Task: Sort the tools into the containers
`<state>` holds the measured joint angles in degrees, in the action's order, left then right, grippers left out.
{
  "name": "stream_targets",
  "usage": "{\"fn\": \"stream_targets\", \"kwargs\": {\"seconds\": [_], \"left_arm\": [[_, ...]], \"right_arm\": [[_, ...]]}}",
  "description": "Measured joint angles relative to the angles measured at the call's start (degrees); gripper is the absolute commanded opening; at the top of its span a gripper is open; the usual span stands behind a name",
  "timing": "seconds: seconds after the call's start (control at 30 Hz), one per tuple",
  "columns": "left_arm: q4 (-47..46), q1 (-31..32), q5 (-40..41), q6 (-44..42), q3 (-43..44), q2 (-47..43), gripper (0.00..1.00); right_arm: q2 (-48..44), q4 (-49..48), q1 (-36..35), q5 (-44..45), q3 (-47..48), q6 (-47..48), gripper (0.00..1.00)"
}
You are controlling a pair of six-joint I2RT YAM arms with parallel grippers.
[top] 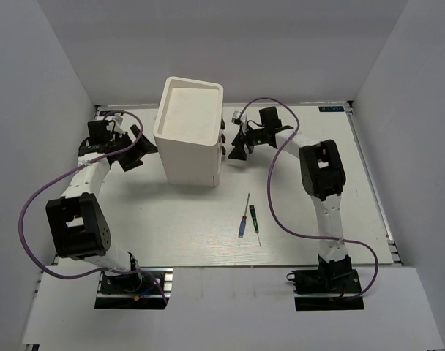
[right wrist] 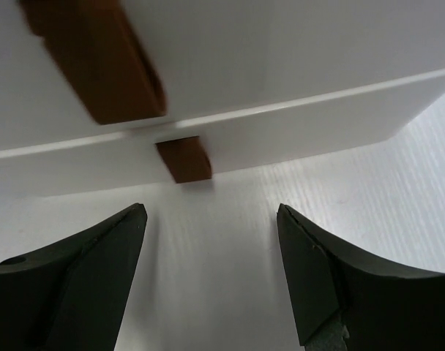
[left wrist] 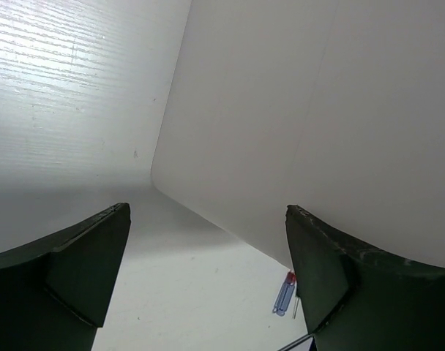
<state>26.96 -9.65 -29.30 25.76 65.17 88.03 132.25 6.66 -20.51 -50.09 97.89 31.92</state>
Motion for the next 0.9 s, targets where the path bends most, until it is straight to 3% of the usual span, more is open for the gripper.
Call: {"fn": "stream_targets", "kwargs": {"seconds": [0.33, 0.67, 0.8, 0.9], "left_arm": [[-0.28, -0.42, -0.15, 0.04, -1.68, -0.55, 0.97], [-0.79, -0.42, -0.42, 0.35, -2.19, -0.57, 0.97], [-1.75, -0.42, -0.81, 0.79, -2.19, -0.57, 0.97], [-1.97, -0.42, -0.96, 0.94, -2.19, -0.50, 0.97]], "right_arm": [[6.84, -2.62, -0.20, -1.64, 7.63, -1.84, 0.78], [7.02, -3.93, -0.57, -8.07, 8.20, -3.26, 0.77], [7.02, -4.00, -0.87, -9.40, 8.20, -3.63, 0.74], [7.02, -4.07, -1.05, -10.01, 8.20, -4.11, 0.63]]}}
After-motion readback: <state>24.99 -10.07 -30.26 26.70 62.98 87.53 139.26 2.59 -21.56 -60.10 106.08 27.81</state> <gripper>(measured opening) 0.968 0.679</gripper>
